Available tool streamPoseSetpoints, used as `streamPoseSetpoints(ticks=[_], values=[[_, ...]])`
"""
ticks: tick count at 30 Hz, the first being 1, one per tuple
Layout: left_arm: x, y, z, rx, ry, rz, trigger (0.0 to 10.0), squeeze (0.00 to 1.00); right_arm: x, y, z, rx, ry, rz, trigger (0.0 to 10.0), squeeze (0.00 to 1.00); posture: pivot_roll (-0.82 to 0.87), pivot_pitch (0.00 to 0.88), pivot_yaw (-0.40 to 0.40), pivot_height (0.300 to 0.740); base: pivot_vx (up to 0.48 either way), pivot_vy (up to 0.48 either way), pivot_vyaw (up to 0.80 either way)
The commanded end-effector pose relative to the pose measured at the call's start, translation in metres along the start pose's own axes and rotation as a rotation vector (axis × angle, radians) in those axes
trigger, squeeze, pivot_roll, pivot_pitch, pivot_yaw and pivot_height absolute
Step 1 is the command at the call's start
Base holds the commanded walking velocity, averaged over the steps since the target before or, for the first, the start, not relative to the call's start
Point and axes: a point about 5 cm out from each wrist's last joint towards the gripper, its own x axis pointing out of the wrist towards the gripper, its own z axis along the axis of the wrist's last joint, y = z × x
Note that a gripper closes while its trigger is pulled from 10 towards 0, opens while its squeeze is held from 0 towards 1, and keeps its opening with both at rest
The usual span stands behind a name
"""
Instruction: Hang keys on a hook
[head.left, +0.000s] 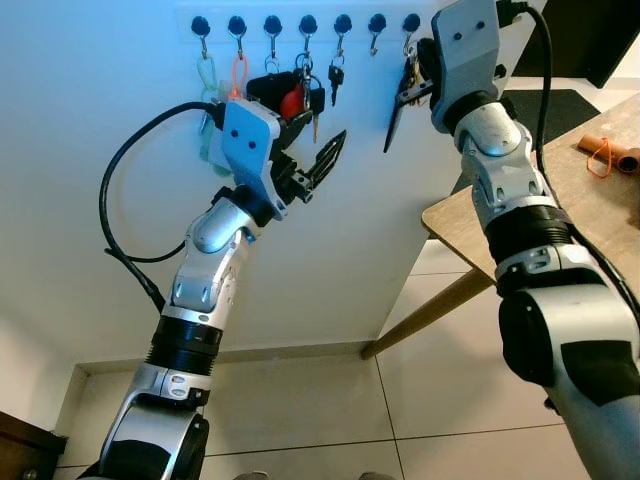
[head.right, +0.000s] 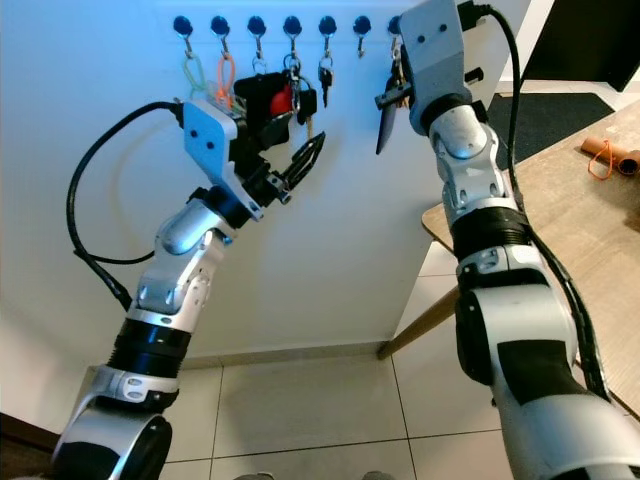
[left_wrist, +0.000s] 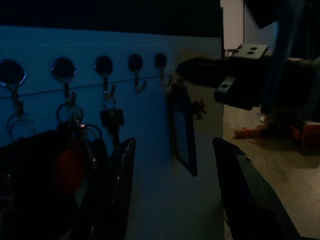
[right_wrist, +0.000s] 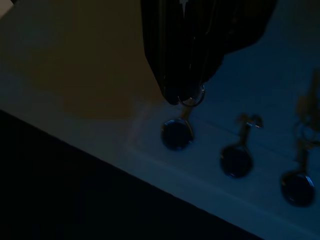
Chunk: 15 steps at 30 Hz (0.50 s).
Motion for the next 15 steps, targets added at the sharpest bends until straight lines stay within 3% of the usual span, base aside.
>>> streamPoseSetpoints(ticks=[1,15], values=[[0.001,-0.005,0.001,-0.006,-0.003,-0.013,10.0,0.0,0.003,-0.005,0.007,-0.008,-0.026,-0.02,10.0,0.0,0.02,0.088,-0.043,0.74,0.0,0.0,0.0],[-0.001,-0.003,0.003,0.006,0.0,0.015,10.0,0.0,0.015,0.012,0.022,-0.046,-0.054,0.021,10.0,0.0,0.03,0.096,-0.064,0.74,0.0,0.0,0.0]])
